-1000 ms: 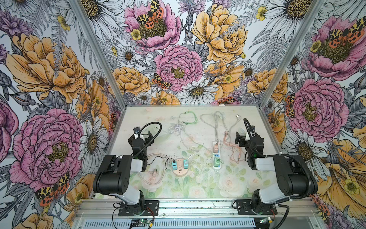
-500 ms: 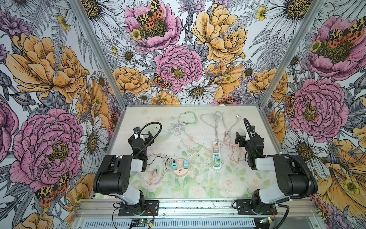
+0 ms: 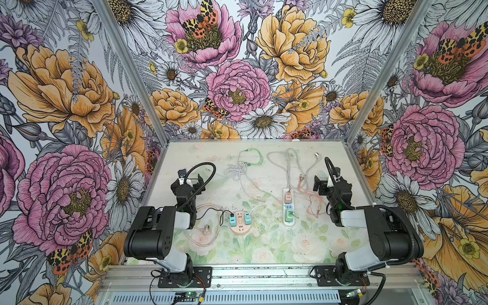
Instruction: Insert the plug
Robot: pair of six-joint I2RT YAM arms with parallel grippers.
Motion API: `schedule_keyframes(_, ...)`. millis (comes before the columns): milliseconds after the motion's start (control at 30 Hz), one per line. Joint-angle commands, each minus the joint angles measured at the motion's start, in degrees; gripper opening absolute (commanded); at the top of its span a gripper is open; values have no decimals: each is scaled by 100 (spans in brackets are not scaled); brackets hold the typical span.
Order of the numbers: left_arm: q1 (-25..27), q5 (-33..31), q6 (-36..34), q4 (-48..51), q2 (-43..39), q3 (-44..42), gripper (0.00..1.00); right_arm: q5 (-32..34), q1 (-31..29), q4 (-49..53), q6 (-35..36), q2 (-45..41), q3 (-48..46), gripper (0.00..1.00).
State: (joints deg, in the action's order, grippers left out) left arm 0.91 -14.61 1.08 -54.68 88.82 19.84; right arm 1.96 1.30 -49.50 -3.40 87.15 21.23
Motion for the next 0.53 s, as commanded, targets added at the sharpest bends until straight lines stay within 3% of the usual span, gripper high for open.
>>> schedule_keyframes(0, 26, -95, -38, -95, 4, 95, 99, 101, 0, -32, -51, 91, 129, 99)
schedule_keyframes(500, 32, -95, -37, -94, 4, 91, 99, 20, 43, -25, -78, 92, 124, 99)
